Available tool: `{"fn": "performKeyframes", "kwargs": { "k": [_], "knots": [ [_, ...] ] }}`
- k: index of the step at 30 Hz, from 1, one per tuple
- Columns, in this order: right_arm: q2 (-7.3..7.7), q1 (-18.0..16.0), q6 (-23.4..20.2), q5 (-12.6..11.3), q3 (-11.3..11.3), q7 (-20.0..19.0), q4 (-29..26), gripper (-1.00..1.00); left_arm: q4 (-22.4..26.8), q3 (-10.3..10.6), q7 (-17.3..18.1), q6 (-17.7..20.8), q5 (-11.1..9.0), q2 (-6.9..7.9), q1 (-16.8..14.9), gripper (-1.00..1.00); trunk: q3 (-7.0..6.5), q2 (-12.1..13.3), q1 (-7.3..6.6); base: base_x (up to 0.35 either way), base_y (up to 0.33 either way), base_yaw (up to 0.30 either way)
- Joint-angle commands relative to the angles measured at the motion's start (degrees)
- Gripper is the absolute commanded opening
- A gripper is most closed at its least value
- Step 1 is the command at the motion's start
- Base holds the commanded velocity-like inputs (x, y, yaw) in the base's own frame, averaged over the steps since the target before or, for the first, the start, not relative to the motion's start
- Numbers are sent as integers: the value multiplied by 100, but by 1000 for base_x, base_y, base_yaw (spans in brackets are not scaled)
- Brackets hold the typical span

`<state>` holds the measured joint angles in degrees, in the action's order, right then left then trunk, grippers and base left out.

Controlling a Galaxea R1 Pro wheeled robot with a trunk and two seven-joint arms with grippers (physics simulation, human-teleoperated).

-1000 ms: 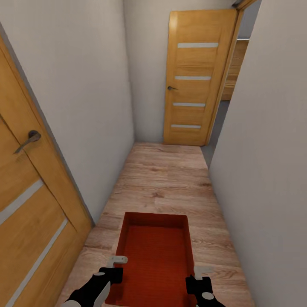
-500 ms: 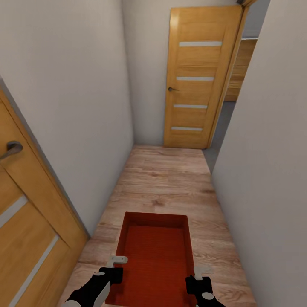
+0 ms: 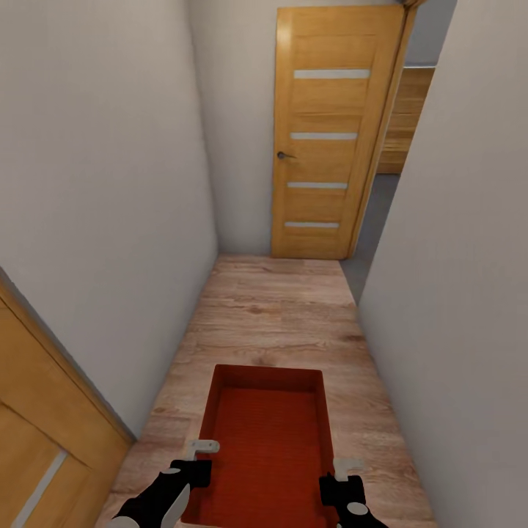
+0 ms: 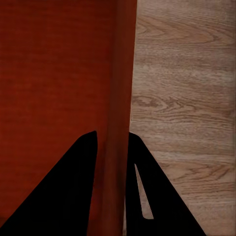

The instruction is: Move the two storage containers from the living room to the garage. In the garage, place one container on the floor and stack the other container on top of it (either order is fine).

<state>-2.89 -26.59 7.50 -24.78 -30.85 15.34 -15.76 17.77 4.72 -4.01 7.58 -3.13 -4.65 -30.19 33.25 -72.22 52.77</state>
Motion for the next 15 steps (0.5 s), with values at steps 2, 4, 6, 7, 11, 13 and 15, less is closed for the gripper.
{"fn": "performKeyframes", "kwargs": {
  "k": [2,4,6,7,11,13,15],
  "knots": [
    [60,-4,32,-93,-44,31,161,-100,24,81,-64,33,-95,8,-4,-100,5,-3,3,323,0,-8],
    [60,-4,32,-91,-44,31,161,-100,24,81,-64,33,-93,8,-4,-100,5,-3,3,323,0,-3],
    [60,-4,32,-91,-44,31,161,-100,24,81,-64,33,-97,8,-4,-100,5,-3,3,323,0,-1],
    [60,-4,32,-94,-44,31,161,-100,24,81,-64,33,-95,8,-4,-100,5,-3,3,323,0,0],
    [60,-4,39,-97,-44,31,161,-100,25,81,-64,33,-94,8,-4,-100,5,-3,3,323,0,0],
    [60,-4,40,-97,-44,31,161,-100,25,81,-64,33,-94,8,-4,-100,5,-3,3,323,0,0],
    [60,-4,41,-97,-44,31,161,-100,25,81,-64,33,-95,8,-4,-100,5,-3,3,323,0,0]
  ]
}}
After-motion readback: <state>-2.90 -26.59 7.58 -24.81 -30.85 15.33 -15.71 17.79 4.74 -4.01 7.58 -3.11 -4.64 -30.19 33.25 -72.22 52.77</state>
